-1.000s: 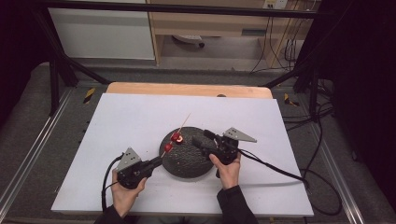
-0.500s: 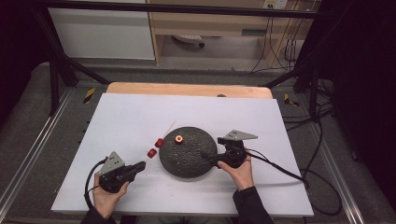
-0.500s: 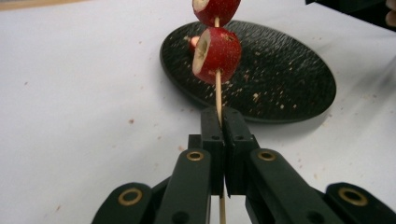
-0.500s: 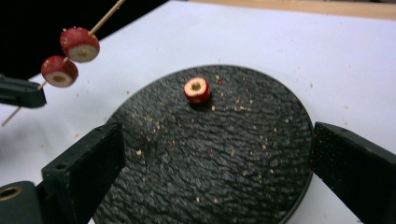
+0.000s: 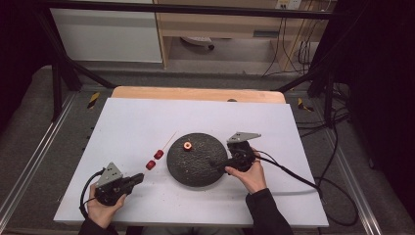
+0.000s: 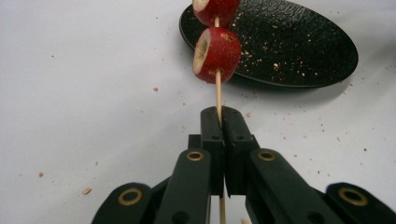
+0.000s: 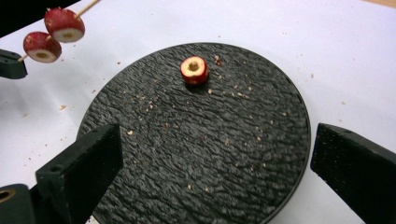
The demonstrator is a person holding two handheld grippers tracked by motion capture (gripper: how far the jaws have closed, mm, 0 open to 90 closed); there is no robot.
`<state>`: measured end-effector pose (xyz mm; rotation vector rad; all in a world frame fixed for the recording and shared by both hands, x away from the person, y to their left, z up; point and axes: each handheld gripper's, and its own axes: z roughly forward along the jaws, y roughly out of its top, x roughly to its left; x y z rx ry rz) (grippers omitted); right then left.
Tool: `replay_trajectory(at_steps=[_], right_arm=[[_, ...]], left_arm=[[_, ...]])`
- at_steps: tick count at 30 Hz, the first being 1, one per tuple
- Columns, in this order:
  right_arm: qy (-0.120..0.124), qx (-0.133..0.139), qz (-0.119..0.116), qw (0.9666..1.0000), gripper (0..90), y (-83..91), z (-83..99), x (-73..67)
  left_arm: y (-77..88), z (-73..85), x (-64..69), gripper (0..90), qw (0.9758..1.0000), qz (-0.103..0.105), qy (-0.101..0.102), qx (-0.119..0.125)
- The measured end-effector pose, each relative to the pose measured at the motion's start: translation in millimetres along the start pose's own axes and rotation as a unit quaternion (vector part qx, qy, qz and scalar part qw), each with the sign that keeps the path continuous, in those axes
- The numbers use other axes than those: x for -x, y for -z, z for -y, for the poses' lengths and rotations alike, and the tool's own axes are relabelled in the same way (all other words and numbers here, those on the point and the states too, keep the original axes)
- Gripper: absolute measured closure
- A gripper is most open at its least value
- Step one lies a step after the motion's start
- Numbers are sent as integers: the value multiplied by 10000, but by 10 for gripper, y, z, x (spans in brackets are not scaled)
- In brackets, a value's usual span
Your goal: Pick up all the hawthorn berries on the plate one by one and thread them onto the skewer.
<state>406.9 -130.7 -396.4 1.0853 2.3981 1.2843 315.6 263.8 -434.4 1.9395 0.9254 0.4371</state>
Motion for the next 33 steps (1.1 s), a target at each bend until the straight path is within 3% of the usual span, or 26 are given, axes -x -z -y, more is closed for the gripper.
replay_trajectory(at_steps=[8, 20, 33], right_arm=[[137, -264, 6, 9996, 45, -117, -226, -73], [174, -717, 1, 9973, 58, -428, -551, -124], [316, -1206, 77, 9922, 171, -854, -857, -231]], left_arm=[[43, 59, -74, 881, 9999, 28, 165, -35], [42, 77, -94, 881, 9999, 37, 146, -76], [49, 75, -100, 881, 9999, 17, 140, -64]])
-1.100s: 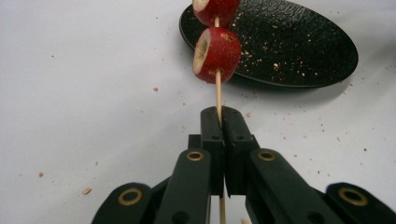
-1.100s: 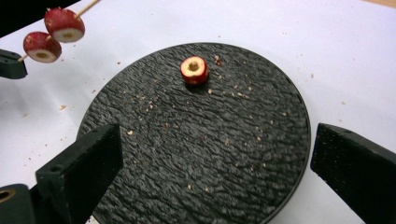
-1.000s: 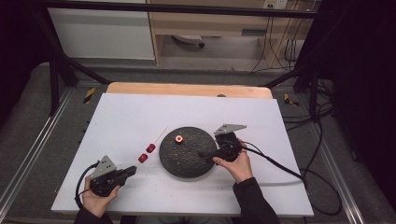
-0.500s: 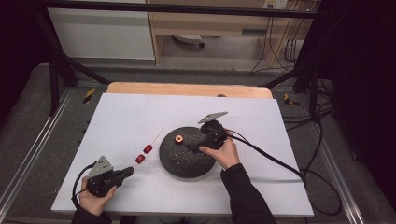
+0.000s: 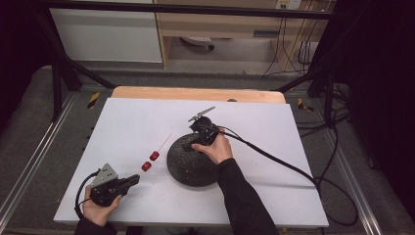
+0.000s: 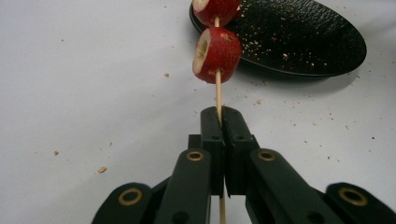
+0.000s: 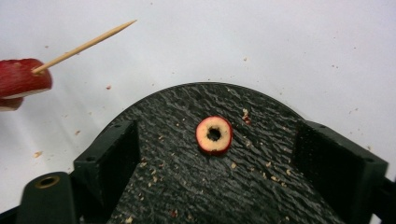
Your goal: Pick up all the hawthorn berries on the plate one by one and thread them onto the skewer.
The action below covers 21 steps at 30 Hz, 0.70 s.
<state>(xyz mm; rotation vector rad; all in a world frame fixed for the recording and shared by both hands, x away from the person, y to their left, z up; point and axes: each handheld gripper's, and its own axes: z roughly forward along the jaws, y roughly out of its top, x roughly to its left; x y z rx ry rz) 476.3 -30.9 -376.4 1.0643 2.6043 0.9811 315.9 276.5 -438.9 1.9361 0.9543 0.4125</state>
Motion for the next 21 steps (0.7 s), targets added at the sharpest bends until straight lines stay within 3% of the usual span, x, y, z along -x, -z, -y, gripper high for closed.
replay_trajectory(at_steps=[13, 21], right_arm=[[-35, -604, -19, 9982, 323, -295, -95, 47], [-267, -810, -30, 9964, 422, -423, -107, 62]], left_arm=[[-4, 2, -13, 882, 10000, -15, 20, -6], [-7, 3, -12, 881, 10000, -4, 20, -11]])
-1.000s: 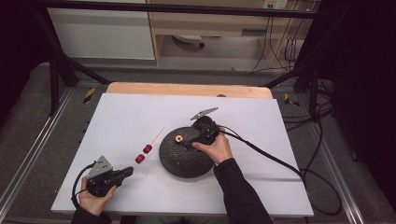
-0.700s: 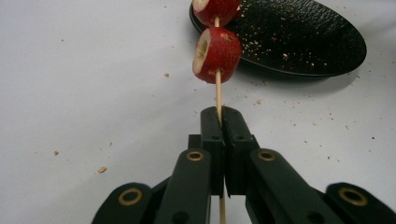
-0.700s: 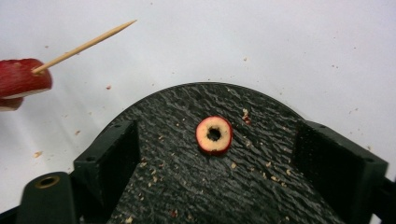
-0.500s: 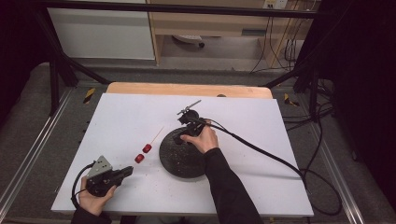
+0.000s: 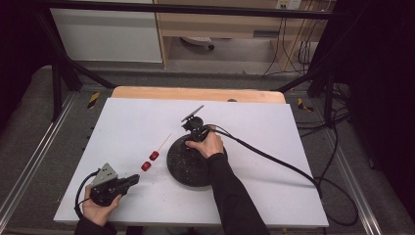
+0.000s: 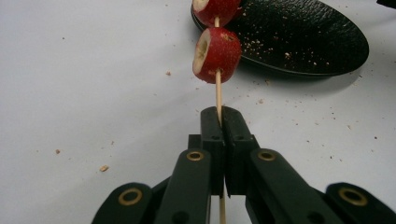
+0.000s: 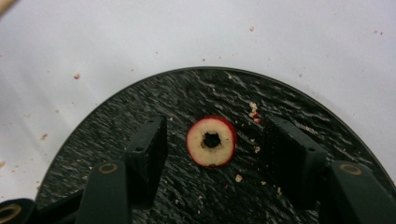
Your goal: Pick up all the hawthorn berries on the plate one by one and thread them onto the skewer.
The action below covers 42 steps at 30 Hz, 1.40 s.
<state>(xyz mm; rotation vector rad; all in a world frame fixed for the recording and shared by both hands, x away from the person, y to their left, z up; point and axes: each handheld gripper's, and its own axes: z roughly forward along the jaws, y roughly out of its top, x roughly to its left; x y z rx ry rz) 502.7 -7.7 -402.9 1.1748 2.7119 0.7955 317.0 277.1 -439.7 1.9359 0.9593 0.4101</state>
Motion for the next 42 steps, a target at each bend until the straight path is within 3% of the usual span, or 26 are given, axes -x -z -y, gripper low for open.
replay_trajectory(at_steps=[17, 28, 42], right_arm=[[-288, -136, -136, 9994, 580, -110, 10, 18], [-352, -250, -148, 9990, 615, -116, 8, 30], [-440, 108, -250, 9987, 620, 187, 18, -20]], left_arm=[[-1, 2, -1, 882, 10000, -3, -5, 0], [-3, 3, 2, 882, 10000, -1, -9, -12], [-2, 1, 24, 882, 10000, 6, -33, 35]])
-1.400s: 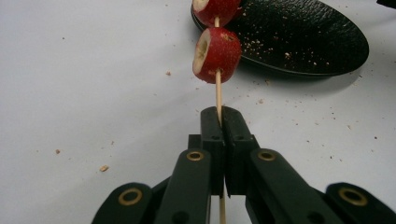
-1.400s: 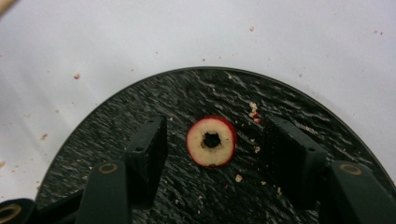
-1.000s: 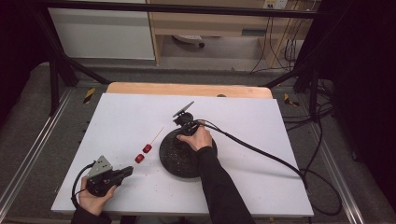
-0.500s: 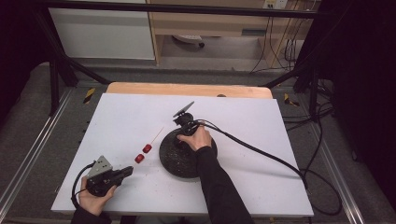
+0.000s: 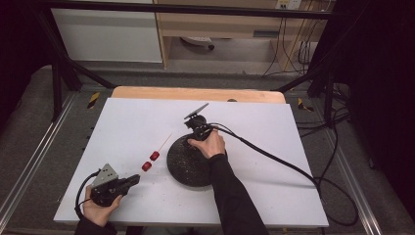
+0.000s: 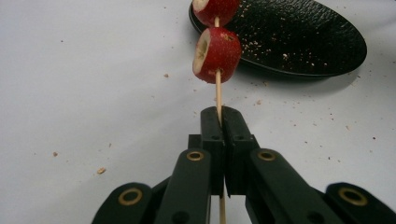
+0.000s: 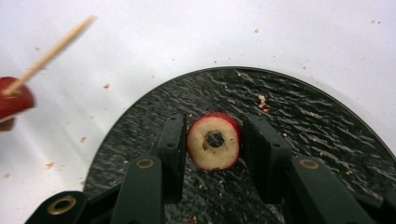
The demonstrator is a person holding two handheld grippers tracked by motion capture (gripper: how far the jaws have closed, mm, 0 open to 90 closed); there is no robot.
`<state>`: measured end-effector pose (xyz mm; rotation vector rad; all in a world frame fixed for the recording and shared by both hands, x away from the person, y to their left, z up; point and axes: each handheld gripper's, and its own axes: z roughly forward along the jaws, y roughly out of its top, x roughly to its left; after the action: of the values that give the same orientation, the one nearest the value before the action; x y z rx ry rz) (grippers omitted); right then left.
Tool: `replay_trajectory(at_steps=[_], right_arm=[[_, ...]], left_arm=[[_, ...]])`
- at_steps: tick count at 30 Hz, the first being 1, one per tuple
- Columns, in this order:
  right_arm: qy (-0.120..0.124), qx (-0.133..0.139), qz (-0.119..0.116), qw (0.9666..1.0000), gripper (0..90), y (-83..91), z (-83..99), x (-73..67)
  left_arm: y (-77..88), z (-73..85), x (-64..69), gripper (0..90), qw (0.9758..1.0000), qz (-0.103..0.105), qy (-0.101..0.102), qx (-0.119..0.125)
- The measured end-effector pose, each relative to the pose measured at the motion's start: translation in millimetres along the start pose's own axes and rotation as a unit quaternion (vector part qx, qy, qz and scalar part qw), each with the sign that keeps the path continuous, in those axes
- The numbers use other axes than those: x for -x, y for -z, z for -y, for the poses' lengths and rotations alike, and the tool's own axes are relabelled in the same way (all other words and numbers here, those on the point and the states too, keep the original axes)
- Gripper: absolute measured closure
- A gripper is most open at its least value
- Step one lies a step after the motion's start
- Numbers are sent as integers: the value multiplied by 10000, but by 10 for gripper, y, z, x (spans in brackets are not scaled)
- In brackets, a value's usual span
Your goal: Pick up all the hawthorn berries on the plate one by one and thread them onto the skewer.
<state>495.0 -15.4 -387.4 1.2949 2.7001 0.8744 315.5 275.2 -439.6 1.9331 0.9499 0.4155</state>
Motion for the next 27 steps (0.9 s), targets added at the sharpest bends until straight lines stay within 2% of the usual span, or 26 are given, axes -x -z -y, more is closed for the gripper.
replay_trajectory(at_steps=[11, 17, 22, 25, 27], right_arm=[[-152, 377, -183, 9990, 620, 265, 167, -8], [-270, 811, -406, 9955, 620, 379, 341, 5], [-477, 1322, -610, 9882, 620, 394, 505, 18], [-621, 1635, -724, 9819, 621, 373, 606, 8], [-712, 1867, -841, 9762, 621, 357, 675, -3]], left_arm=[[-2, -6, 26, 882, 10000, 29, -16, 50], [5, -8, 48, 882, 10000, 37, -3, 85], [0, -11, 70, 882, 9999, 63, -21, 95], [-4, -13, 82, 882, 9999, 71, -26, 106], [-6, -14, 90, 882, 9999, 78, -27, 118]])
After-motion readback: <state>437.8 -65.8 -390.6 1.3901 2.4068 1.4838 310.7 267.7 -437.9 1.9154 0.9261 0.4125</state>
